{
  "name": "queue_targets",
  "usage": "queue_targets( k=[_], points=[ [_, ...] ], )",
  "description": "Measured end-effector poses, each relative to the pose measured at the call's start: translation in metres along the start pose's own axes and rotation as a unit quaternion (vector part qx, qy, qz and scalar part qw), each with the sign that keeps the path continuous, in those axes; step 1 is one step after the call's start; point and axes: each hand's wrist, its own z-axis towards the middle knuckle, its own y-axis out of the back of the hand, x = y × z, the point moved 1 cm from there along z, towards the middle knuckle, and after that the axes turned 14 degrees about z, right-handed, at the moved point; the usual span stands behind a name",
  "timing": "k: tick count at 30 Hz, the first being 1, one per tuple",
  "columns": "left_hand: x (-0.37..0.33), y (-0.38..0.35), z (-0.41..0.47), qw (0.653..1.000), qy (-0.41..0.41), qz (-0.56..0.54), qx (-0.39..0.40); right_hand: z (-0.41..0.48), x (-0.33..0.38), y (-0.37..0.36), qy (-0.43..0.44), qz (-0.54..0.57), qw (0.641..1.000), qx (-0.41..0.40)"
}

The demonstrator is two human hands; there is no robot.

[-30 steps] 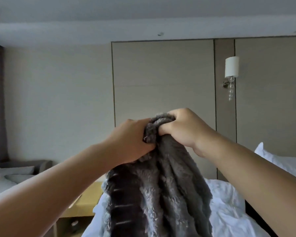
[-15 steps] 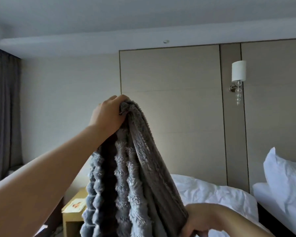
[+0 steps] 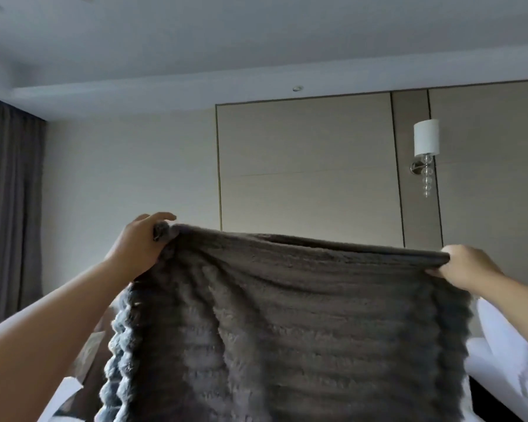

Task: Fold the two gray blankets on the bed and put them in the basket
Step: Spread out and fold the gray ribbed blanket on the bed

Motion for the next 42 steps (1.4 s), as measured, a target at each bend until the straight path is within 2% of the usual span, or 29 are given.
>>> queue_targets(
  k=[3, 10, 12, 14, 15, 16, 17, 18, 19, 20, 21, 22, 23, 24, 25, 26, 27, 28, 29, 30, 32, 33, 34, 36, 37, 38, 40, 41, 42],
  points=[
    [0.012, -0.018, -0.011, 0.995, 0.095, 0.008, 0.041, -0.006, -0.032, 0.025, -0.049, -0.050, 0.997, -0.024],
    [-0.015, -0.076, -0.062, 0.978, 0.165, -0.039, 0.125, -0.053, -0.097, 0.026, -0.073, -0.189, 0.978, -0.051],
    [-0.027, -0.093, -0.067, 0.951, 0.212, -0.064, 0.218, -0.059, -0.098, 0.018, -0.083, -0.109, 0.990, 0.017],
    [-0.043, -0.102, -0.070, 0.904, 0.201, -0.121, 0.358, -0.065, -0.080, 0.010, -0.111, -0.084, 0.979, 0.152],
    [-0.054, -0.101, -0.068, 0.894, 0.187, -0.156, 0.375, -0.066, -0.067, 0.011, -0.113, -0.078, 0.972, 0.191],
    [-0.064, -0.099, -0.063, 0.903, 0.186, -0.190, 0.338, -0.065, -0.053, 0.011, -0.098, -0.053, 0.979, 0.173],
    [-0.069, -0.099, -0.057, 0.926, 0.209, -0.205, 0.236, -0.061, -0.043, 0.012, -0.066, -0.012, 0.991, 0.114],
    [-0.074, -0.093, -0.055, 0.939, 0.247, -0.211, 0.112, -0.059, -0.036, 0.015, -0.027, 0.030, 0.999, -0.008],
    [-0.079, -0.089, -0.056, 0.940, 0.256, -0.223, 0.043, -0.063, -0.026, 0.019, 0.005, 0.091, 0.986, -0.143],
    [-0.082, -0.089, -0.056, 0.940, 0.233, -0.244, 0.058, -0.067, -0.021, 0.019, 0.022, 0.111, 0.969, -0.220],
    [-0.086, -0.091, -0.063, 0.937, 0.180, -0.258, 0.152, -0.070, -0.017, 0.016, 0.017, 0.101, 0.978, -0.184],
    [-0.090, -0.096, -0.074, 0.921, 0.102, -0.223, 0.301, -0.074, -0.015, 0.008, 0.001, 0.055, 0.997, -0.056],
    [-0.091, -0.098, -0.086, 0.887, 0.058, -0.180, 0.421, -0.080, -0.014, -0.004, -0.044, -0.025, 0.988, 0.144],
    [-0.089, -0.101, -0.090, 0.888, 0.049, -0.120, 0.440, -0.088, -0.018, -0.012, -0.078, -0.096, 0.947, 0.296],
    [-0.086, -0.102, -0.089, 0.920, 0.071, -0.102, 0.372, -0.094, -0.018, -0.015, -0.089, -0.134, 0.930, 0.331],
    [-0.079, -0.098, -0.087, 0.952, 0.118, -0.124, 0.253, -0.091, -0.019, -0.017, -0.062, -0.130, 0.943, 0.299],
    [-0.072, -0.096, -0.086, 0.962, 0.190, -0.144, 0.131, -0.087, -0.018, -0.012, -0.029, -0.063, 0.980, 0.184],
    [-0.065, -0.096, -0.086, 0.961, 0.235, -0.130, 0.064, -0.082, -0.019, -0.005, -0.004, 0.013, 1.000, 0.028],
    [-0.061, -0.096, -0.087, 0.959, 0.242, -0.126, 0.077, -0.080, -0.021, -0.004, -0.020, 0.053, 0.996, -0.064],
    [-0.058, -0.101, -0.091, 0.957, 0.222, -0.115, 0.150, -0.082, -0.018, -0.007, -0.033, 0.076, 0.996, -0.044],
    [-0.058, -0.108, -0.103, 0.935, 0.175, -0.093, 0.295, -0.093, -0.015, -0.019, -0.037, 0.008, 0.979, 0.200],
    [-0.057, -0.111, -0.104, 0.934, 0.176, -0.090, 0.297, -0.099, -0.013, -0.024, -0.028, -0.039, 0.968, 0.244],
    [-0.055, -0.113, -0.103, 0.941, 0.198, -0.111, 0.253, -0.099, -0.013, -0.028, -0.013, -0.056, 0.972, 0.226],
    [-0.056, -0.109, -0.104, 0.956, 0.219, -0.124, 0.148, -0.094, -0.009, -0.029, 0.042, 0.009, 0.997, 0.065],
    [-0.058, -0.109, -0.105, 0.954, 0.206, -0.126, 0.178, -0.092, -0.005, -0.028, 0.050, 0.021, 0.998, 0.025],
    [-0.060, -0.111, -0.108, 0.945, 0.163, -0.103, 0.266, -0.092, 0.000, -0.030, 0.052, 0.010, 0.997, 0.055],
    [-0.067, -0.113, -0.117, 0.890, 0.096, -0.062, 0.441, -0.094, 0.008, -0.035, 0.025, -0.039, 0.981, 0.186],
    [-0.070, -0.114, -0.116, 0.895, 0.080, -0.069, 0.434, -0.094, 0.011, -0.035, 0.019, -0.045, 0.982, 0.185],
    [-0.072, -0.115, -0.112, 0.921, 0.075, -0.098, 0.369, -0.092, 0.013, -0.034, 0.040, -0.020, 0.990, 0.137]
  ],
)
